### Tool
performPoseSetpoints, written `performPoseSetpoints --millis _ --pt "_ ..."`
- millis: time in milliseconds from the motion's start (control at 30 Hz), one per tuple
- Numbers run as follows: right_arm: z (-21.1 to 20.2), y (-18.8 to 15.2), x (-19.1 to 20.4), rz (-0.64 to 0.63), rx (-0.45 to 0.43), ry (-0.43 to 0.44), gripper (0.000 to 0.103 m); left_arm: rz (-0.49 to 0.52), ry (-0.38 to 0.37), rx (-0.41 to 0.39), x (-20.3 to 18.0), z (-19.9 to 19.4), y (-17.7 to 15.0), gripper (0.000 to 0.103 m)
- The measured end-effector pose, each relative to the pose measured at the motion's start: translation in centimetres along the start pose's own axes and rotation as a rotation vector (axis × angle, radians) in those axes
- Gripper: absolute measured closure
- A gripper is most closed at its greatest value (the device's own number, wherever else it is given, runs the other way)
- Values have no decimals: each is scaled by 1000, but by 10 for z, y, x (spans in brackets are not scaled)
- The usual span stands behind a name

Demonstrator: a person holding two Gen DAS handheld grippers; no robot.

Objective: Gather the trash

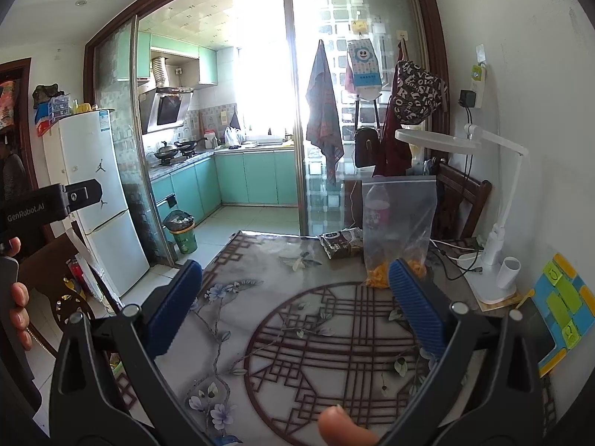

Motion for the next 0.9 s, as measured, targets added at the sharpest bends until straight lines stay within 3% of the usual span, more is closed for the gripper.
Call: performPoseSetpoints --millis 900 --pt "6 -3 0 -15 26 -3 4 21 -12 26 -5 7 -4 8"
Point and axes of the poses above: each gripper's, at about its wrist camera, not at the fingertips, and z roughly the way its jaws point, x to its left, y to its top, the point moved 6 cm from there along z, roughly the way its jaws point, and after that the axes turned 1 degree about z, right-handed, at the moved point
